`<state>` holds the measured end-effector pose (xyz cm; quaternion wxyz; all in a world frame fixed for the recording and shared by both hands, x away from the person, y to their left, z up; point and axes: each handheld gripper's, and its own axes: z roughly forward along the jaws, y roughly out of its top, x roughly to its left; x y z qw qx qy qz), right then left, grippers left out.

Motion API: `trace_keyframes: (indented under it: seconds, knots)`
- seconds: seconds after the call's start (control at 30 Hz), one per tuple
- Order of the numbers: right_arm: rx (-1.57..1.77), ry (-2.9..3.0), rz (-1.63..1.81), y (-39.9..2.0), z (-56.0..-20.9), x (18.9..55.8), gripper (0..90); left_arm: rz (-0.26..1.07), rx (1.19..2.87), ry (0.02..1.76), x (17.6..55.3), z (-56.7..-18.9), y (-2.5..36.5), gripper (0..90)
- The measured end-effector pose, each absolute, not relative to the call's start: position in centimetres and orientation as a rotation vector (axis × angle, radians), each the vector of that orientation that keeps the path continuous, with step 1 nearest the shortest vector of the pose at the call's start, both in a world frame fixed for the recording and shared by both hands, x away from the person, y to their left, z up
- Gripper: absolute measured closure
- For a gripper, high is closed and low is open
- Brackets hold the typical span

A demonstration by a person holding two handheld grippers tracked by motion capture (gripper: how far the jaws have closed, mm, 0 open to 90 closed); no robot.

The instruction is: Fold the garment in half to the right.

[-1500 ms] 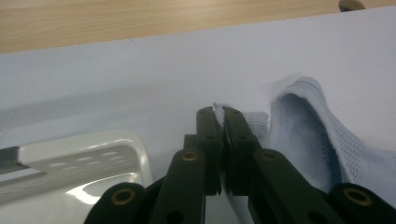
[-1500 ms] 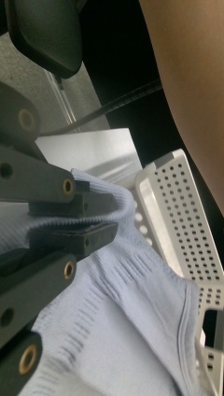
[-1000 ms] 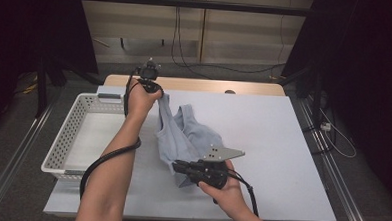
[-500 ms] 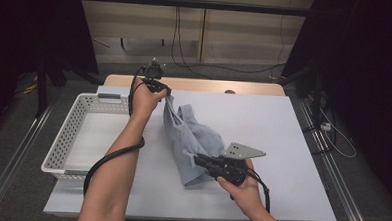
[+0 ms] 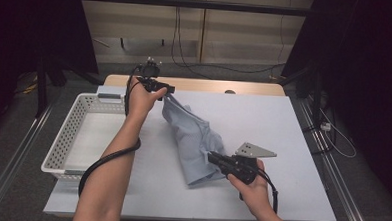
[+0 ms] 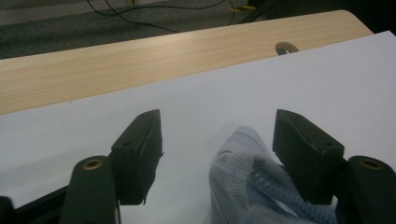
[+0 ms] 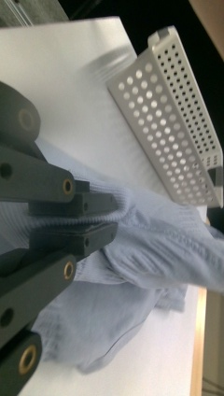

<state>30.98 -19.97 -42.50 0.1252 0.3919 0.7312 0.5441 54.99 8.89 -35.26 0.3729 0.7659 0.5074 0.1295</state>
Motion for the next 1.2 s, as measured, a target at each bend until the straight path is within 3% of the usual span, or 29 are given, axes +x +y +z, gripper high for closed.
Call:
trace_keyframes:
  seconds: [0.4,1.2]
  knots:
    - [1.226,2.131,1.491,-21.1,-43.9,31.6,85.5,0.328,1.983,1.297,54.6,-35.4,9.7,26.0]
    - [1.258,2.16,1.438,-21.9,-44.6,31.4,85.1,0.289,2.037,1.262,53.1,-37.4,8.9,24.5]
